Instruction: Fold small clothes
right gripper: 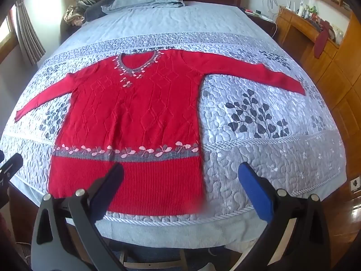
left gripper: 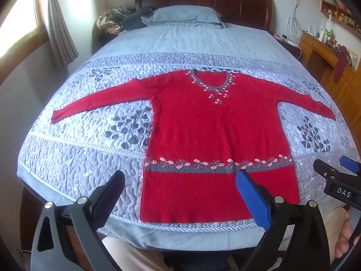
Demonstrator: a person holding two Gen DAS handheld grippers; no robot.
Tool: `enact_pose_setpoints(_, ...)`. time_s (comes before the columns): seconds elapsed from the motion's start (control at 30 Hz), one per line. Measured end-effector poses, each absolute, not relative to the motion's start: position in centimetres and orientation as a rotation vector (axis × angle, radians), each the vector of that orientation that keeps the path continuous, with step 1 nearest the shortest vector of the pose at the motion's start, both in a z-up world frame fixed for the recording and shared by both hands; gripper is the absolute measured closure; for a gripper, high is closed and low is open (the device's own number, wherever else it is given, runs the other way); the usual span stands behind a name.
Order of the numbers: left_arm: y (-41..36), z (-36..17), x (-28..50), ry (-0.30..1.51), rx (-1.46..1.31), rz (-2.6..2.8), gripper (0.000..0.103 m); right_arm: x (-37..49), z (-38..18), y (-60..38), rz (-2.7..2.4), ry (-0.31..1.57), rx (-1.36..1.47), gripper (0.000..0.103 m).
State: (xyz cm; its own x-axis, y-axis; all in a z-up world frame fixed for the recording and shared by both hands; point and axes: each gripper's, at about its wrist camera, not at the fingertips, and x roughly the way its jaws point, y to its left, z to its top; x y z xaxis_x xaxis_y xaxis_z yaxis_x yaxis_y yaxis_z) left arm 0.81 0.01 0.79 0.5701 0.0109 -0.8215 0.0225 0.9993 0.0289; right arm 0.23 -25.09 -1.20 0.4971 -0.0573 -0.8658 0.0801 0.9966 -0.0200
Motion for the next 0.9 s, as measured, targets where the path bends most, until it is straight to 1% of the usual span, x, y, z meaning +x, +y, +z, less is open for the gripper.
enact_pose_setpoints(0.9, -0.2, 0.3, 2.2, 0.976, 0.050, -0.001, 0.004, 1.5, -2.1, -25.3, -0.091, 1.059, 0.023, 0.002)
